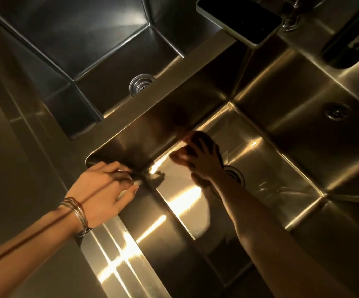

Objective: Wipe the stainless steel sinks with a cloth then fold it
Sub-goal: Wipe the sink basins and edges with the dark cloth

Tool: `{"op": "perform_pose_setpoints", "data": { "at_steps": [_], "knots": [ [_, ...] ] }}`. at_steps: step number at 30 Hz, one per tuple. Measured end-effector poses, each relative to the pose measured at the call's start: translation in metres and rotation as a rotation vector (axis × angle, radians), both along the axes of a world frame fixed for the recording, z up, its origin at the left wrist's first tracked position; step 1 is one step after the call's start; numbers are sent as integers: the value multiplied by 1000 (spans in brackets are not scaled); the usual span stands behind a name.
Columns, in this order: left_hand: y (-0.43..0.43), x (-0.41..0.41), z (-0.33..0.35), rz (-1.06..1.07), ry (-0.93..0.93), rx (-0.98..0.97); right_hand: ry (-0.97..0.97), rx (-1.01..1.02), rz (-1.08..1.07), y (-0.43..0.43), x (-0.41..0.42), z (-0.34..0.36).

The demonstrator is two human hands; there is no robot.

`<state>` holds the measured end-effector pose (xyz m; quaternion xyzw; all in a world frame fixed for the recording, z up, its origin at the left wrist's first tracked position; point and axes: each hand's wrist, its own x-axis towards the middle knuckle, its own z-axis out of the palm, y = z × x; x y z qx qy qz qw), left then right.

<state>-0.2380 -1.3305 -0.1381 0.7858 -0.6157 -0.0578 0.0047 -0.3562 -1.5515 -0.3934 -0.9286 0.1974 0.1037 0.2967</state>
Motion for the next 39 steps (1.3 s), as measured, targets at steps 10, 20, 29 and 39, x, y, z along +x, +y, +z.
{"op": "perform_pose_setpoints", "data": {
  "at_steps": [10,20,29,39],
  "knots": [
    [0,1,1,-4,-4,116,378,-141,-635,-65,-146,-2],
    [-2,-1,3,-35,-45,117,559,91,-1180,68,-175,8],
    [1,1,6,51,89,131,667,283,-677,161,-90,41],
    [2,5,-12,-31,56,207,766,442,-554,165,-227,54]
  ]
}}
